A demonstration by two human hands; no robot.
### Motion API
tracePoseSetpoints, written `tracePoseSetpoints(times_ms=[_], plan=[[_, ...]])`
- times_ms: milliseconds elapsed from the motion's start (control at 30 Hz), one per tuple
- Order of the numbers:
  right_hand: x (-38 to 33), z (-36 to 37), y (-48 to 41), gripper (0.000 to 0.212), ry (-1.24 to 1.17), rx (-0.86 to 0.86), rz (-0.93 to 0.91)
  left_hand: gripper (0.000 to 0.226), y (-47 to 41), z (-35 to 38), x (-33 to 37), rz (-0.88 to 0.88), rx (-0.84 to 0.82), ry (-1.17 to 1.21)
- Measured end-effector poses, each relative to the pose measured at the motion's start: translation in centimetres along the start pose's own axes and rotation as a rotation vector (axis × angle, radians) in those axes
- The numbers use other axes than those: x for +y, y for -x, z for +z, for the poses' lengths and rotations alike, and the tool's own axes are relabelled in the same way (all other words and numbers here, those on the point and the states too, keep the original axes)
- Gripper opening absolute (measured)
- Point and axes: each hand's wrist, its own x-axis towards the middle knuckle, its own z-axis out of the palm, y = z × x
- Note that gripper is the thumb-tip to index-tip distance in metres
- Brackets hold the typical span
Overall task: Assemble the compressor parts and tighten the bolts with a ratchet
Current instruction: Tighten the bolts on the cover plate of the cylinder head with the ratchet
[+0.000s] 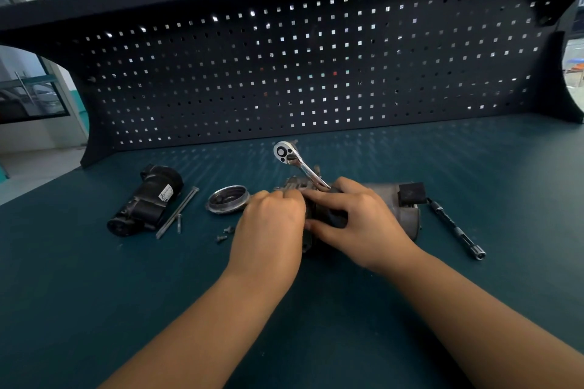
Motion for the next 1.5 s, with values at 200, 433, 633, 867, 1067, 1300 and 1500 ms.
tracePoseSetpoints(times_ms=[200,433,633,867,1067,1300,1500], plan=[[-0.1,0.0,0.0,0.043,0.011,0.0,0.007,0.028,0.1,0.9,-0.9,-0.091,0.007,0.091],[-0.2,-0.4,0.2,0.038,-0.026,-0.017,0.026,0.029,0.0,2.1,-1.1,0.001,-0.005,0.043],[-0.4,-0.6,0.2,0.035,-0.082,-0.027,0.078,0.037,0.1,2.7,-0.4,-0.011,-0.015,-0.063],[-0.5,-0.7,0.2,0.033,-0.086,-0.032,0.087,0.042,0.2,3.0,-0.2,-0.046,-0.048,-0.056],[-0.6,-0.8,0.3,0.033,-0.084,-0.031,0.094,0.046,0.0,3.3,-0.2,-0.06,-0.061,-0.03],[-0.6,-0.8,0.3,0.034,-0.072,-0.035,0.083,0.047,0.0,3.8,-0.3,-0.077,-0.034,0.13],[-0.6,-0.7,0.4,0.033,-0.071,-0.029,0.074,0.051,-0.1,3.7,-0.1,-0.119,-0.005,0.233]])
